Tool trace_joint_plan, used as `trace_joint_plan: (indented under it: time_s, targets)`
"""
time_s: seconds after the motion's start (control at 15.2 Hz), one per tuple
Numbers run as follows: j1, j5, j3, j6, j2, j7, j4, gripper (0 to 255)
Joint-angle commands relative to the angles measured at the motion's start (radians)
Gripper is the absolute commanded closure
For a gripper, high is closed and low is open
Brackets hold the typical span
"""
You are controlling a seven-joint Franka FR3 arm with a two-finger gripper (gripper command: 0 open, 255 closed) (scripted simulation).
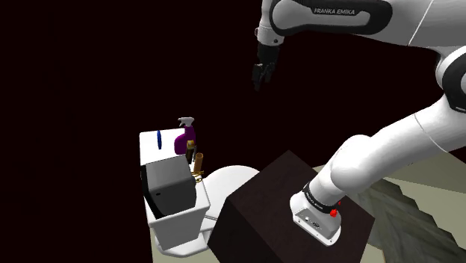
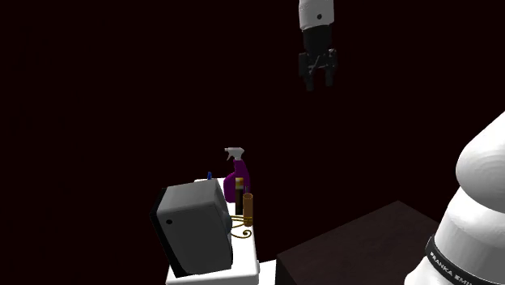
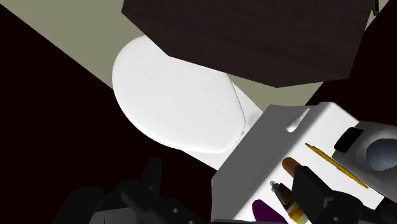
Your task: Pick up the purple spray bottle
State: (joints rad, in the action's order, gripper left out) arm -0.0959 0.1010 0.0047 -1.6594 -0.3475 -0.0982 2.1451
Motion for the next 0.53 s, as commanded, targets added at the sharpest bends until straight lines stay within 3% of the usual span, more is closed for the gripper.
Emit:
trace_joint_plan:
  time_s: [0.0,0.46]
  targets:
    - [-0.012,0.014,0.007,-0.025,0.083,-0.035,-0.039,0]
    - [-0.051,0.072,0.045,-0.074,0.358,-0.135,-0.197,0]
